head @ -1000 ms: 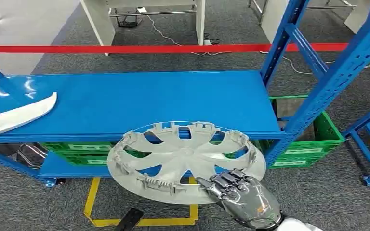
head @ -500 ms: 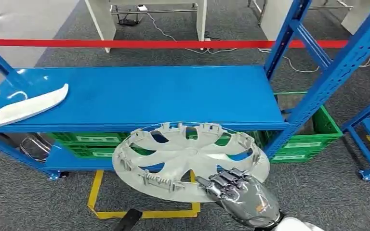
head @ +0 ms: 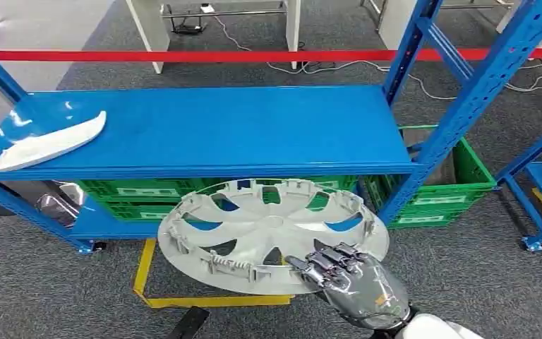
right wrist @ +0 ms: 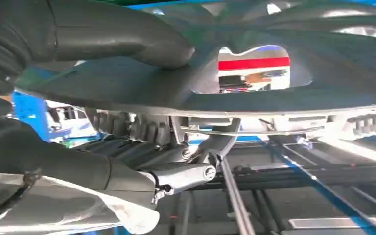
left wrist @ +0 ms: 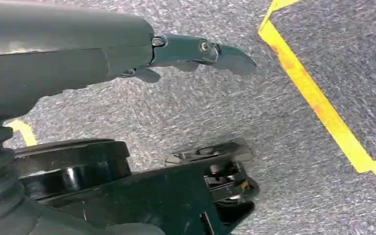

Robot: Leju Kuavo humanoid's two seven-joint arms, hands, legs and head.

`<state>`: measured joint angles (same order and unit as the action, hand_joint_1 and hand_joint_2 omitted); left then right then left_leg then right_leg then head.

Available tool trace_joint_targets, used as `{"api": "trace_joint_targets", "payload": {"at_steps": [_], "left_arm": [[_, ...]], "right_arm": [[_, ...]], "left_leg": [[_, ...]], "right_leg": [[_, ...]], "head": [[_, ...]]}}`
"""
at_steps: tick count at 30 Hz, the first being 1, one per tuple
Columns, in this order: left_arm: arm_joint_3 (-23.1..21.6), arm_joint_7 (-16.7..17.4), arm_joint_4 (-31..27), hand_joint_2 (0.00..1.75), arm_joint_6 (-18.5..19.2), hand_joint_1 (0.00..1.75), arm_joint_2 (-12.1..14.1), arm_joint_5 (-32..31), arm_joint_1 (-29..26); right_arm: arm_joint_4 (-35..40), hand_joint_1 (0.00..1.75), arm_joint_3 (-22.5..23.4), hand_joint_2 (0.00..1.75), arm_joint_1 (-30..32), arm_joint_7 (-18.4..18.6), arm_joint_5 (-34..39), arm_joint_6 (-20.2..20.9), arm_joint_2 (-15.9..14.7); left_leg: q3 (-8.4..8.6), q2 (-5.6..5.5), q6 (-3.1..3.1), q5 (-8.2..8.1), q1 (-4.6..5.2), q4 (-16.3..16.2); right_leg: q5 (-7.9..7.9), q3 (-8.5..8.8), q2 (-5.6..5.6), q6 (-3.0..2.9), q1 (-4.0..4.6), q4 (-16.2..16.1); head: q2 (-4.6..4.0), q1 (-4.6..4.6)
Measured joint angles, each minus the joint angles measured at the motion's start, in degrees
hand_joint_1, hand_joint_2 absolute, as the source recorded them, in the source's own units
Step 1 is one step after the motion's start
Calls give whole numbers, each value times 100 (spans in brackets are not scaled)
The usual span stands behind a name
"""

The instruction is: Take the parts from the cabinet and place them on the table.

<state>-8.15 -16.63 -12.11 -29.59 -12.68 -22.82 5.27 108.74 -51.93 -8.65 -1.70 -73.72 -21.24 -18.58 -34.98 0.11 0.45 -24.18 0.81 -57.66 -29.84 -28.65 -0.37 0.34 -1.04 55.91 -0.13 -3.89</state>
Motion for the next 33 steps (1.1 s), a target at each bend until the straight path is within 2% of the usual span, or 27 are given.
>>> {"api": "trace_joint_targets", "payload": {"at_steps": [1,2,4,5,6,7,9,10,11,13,14,15,16,17,19,20,21,22,23,24,25,26,28,29,30,31,33], "left_arm": [[0,-4,2,175,0,0,0,0,-1],[0,-4,2,175,0,0,0,0,0],[0,-4,2,175,0,0,7,2,-5],[0,-4,0,175,0,0,9,2,-6],[0,-4,2,175,0,0,13,2,-5],[0,-4,0,175,0,0,15,2,-4],[0,-4,0,175,2,0,20,2,0],[0,-4,0,175,2,0,20,2,6],[0,-4,0,175,2,0,20,2,11],[7,-7,0,175,0,0,17,2,5],[17,-7,0,175,0,0,17,7,-3],[24,-7,0,175,0,0,13,9,-2],[33,-9,0,175,0,0,9,11,11],[37,-9,0,175,0,0,7,13,18],[50,-11,0,175,2,0,2,17,15],[68,-11,0,175,2,0,4,20,14],[92,-11,0,175,4,0,4,20,14],[109,-9,0,175,11,0,4,20,13],[116,-11,0,175,13,0,4,20,14],[120,-11,0,175,13,0,2,20,15],[127,-11,0,175,13,0,0,20,15],[129,-11,0,175,11,0,-7,20,18],[136,-11,0,175,11,0,-9,20,18],[136,-11,0,175,11,0,-11,20,16],[138,-11,0,175,11,0,-9,20,13],[142,-11,0,175,4,0,4,20,12],[146,-13,0,175,0,0,17,20,6]], "right_arm": [[0,175,0,175,-16,-2,0,9,0],[0,175,0,175,-19,0,0,11,0],[0,175,0,175,-17,-2,0,11,0],[-4,175,0,175,-16,0,0,13,0],[-13,175,0,175,-15,-2,0,13,0],[-18,175,0,175,-15,-2,4,17,0],[-31,175,0,175,-16,-7,44,24,0],[-31,175,0,175,-17,-20,59,24,0],[-31,175,0,175,-23,-22,77,26,0],[-37,175,0,175,-39,-39,114,33,0],[-39,175,0,175,-44,-52,137,39,0],[-44,175,0,175,-57,-63,173,46,0],[-48,175,0,175,-67,-87,207,57,0],[-52,175,0,175,-86,-98,227,66,0],[-83,175,0,175,-121,-140,275,103,0],[-92,175,0,175,-125,-142,308,120,0],[-103,175,0,175,-130,-142,326,131,0],[-109,175,0,175,-138,-153,341,136,0],[-120,175,0,175,-149,-162,367,138,0],[-129,175,0,175,-162,-181,397,140,0],[-133,175,0,175,-190,-201,422,140,0],[-142,175,2,175,-223,-210,435,140,0],[-146,175,2,175,-237,-219,455,140,0],[-146,175,2,175,-236,-225,468,140,0],[-149,175,4,175,-241,-225,479,140,2],[-153,175,4,175,-253,-227,492,140,2],[-168,175,4,175,-246,-232,509,138,4]], "left_leg": [[-69,-11,-49,-214,-6,-130],[-177,-14,-81,-507,-29,-452],[-435,-14,-141,-1059,-70,-1364],[-492,-14,-162,-1150,-85,-1670],[-440,-14,-176,-1089,-99,-1718],[-277,-13,-181,-938,-113,-1542],[343,-13,-164,-551,-131,-563],[641,-20,-139,-525,-133,-75],[746,-29,-112,-584,-104,117],[670,-32,-74,-565,-87,111],[643,-32,-27,-537,-72,105],[617,-20,65,-468,-96,171],[597,-4,120,-417,-99,175],[544,-3,166,-382,-99,174],[424,8,209,-292,-68,167],[364,10,215,-252,-53,157],[304,10,217,-217,-40,144],[254,10,217,-190,-32,129],[215,6,213,-168,-24,114],[183,-2,206,-150,-15,93],[164,-7,190,-137,-16,71],[122,-4,158,-114,17,56],[78,4,88,-39,-2,42],[66,5,50,-6,-11,50],[60,-2,14,17,9,50],[23,-19,-27,-117,-12,-11],[-180,-20,-101,-643,-43,-621]], "right_leg": [[48,-22,-6,-34,-2,-2],[87,-76,-14,-75,-5,0],[176,-197,-17,-72,-4,8],[217,-257,-17,-71,-4,22],[253,-322,-17,-61,-6,39],[282,-380,-15,-47,-10,58],[332,-472,-9,-8,-15,99],[351,-497,-8,21,-16,119],[375,-538,-5,54,12,140],[449,-568,-12,137,1,134],[491,-568,-14,189,-10,110],[494,-595,-8,229,-15,118],[332,-694,2,237,-29,212],[56,-789,7,244,-23,490],[-511,-1107,16,265,-21,1462],[-635,-1206,15,273,-21,1811],[-600,-1194,15,269,-21,1930],[-466,-1051,14,258,-19,1793],[-272,-799,15,238,-15,1438],[-83,-446,14,203,-7,890],[-1,-76,13,142,11,320],[-86,146,11,111,40,62],[-66,79,17,109,55,6],[-49,58,20,83,64,17],[9,36,16,27,37,-30],[66,31,-18,0,3,-54],[120,-69,-19,-62,1,-43]], "head": [[0,-29],[0,-57],[0,-50],[0,-55],[0,-53],[0,-57],[0,-57],[0,-57],[0,-55],[0,-53],[0,-42],[0,-48],[0,-37],[0,-24],[0,-28],[0,-24],[0,-31],[0,-26],[0,-28],[0,-26],[0,-26],[0,-28],[0,-26],[0,-35],[0,-33],[0,-32],[0,-72]]}}
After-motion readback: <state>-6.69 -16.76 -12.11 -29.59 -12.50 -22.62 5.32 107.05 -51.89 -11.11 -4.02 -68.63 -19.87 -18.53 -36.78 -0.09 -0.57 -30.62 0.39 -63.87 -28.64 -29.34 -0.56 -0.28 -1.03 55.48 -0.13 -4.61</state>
